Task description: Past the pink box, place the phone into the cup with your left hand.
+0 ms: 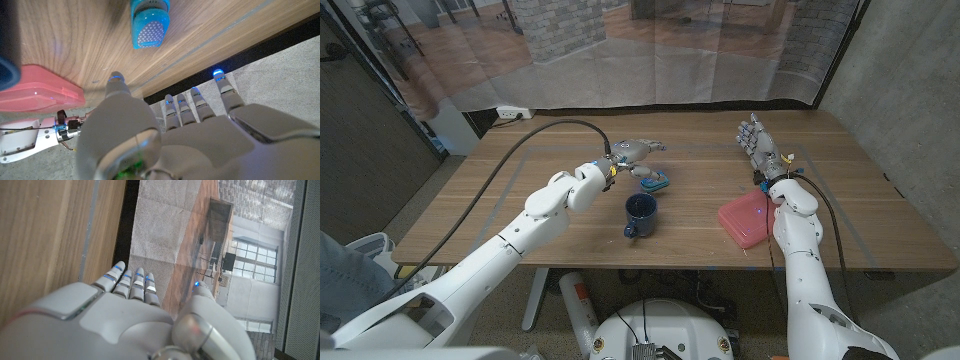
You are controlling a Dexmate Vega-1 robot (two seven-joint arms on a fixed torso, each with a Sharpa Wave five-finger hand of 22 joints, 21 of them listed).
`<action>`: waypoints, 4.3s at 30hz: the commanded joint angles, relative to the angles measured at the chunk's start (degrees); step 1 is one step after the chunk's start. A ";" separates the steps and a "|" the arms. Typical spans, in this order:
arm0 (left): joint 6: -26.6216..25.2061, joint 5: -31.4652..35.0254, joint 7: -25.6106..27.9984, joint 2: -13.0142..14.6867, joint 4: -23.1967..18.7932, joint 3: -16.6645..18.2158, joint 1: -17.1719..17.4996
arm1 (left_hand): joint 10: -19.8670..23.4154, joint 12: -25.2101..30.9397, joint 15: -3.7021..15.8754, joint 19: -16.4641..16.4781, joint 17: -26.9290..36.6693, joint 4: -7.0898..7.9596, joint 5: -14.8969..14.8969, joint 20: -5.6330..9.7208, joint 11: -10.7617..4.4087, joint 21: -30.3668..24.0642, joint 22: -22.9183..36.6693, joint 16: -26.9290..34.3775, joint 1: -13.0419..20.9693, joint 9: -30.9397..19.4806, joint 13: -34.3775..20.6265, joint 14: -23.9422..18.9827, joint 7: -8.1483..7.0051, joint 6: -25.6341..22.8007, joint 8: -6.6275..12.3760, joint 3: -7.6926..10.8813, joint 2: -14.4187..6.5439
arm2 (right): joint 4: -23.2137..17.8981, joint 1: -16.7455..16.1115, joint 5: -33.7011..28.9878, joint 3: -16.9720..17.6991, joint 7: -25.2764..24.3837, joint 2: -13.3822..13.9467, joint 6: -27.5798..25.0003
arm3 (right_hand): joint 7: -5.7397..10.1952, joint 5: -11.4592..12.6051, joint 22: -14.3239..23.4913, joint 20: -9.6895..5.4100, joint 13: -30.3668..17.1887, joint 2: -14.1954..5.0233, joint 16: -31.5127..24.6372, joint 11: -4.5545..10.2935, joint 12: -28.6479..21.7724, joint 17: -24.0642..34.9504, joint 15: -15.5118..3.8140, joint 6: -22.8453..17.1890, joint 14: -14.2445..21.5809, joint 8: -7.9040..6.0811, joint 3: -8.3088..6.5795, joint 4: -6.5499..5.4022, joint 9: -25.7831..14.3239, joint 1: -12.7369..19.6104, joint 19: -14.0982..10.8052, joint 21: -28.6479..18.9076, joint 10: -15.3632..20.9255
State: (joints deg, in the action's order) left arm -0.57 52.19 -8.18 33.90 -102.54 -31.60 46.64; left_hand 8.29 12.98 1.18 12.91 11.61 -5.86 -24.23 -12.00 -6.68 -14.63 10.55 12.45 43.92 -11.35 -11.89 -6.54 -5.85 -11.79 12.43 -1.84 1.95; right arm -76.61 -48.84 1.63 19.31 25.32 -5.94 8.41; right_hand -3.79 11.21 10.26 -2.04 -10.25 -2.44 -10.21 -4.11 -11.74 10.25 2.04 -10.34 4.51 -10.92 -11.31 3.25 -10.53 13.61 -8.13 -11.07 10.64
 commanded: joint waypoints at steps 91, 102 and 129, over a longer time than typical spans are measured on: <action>-2.56 2.57 -6.58 -2.91 5.86 -6.20 -5.07 | 9.26 2.61 2.90 15.13 0.66 -2.76 1.73 -0.07 -2.97 -2.51 0.04 2.12 12.30 -0.32 -1.27 -10.35 -1.94 -12.11 3.54 2.56 -3.75 | 1.87 0.91 0.88 0.45 -0.13 -0.11 1.79 | 0.33 0.20 0.33 -0.51 -0.21 -0.50 -0.42 0.06 -0.16 0.17 0.13 -0.33 0.58 -0.24 0.19 0.71 -0.26 -0.32 -0.22 -0.49 0.45; -2.29 2.27 -5.77 -3.24 7.06 -6.58 -5.56 | 11.09 2.80 3.43 17.77 0.79 -2.92 3.00 -0.01 -2.81 -2.83 -0.01 2.51 14.99 -0.35 -1.39 -12.50 -1.81 -14.39 4.09 3.62 -4.97 | 4.03 1.81 1.27 0.84 0.10 -0.18 2.69 | 0.41 0.21 0.33 -0.46 -0.21 -0.53 -0.43 0.10 -0.17 0.18 0.14 -0.30 0.62 -0.23 0.21 0.75 -0.27 -0.34 -0.24 -0.50 0.49; -1.61 1.14 -2.21 -4.36 8.61 -6.77 -5.66 | 15.36 2.92 3.60 25.34 1.58 -3.77 9.81 2.40 -1.79 -3.74 -0.21 3.06 26.81 -0.86 -2.23 -17.23 1.33 -18.42 4.91 9.65 -10.30 | 4.33 2.11 1.51 1.61 0.21 0.17 3.17 | 0.68 0.22 0.33 -0.41 -0.21 -0.52 -0.44 0.06 -0.18 0.19 0.16 -0.40 0.68 -0.26 0.29 0.85 -0.27 -0.43 -0.24 -0.50 0.54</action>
State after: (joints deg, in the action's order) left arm -2.46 53.97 -11.28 29.99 -94.71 -38.25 41.13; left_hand 23.11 15.69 2.41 37.17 12.94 -9.59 -14.80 -9.81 -8.39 -17.85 10.39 15.28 69.63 -11.87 -13.95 -23.25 -4.92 -29.91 17.02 7.30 -8.38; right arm -72.59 -46.85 3.03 20.65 25.50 -5.92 11.48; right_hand -3.48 11.21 10.26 -2.04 -10.25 -2.89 -10.21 -4.11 -11.75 10.24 2.15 -10.64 4.62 -10.92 -10.75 3.80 -10.53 13.15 -8.13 -11.07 10.64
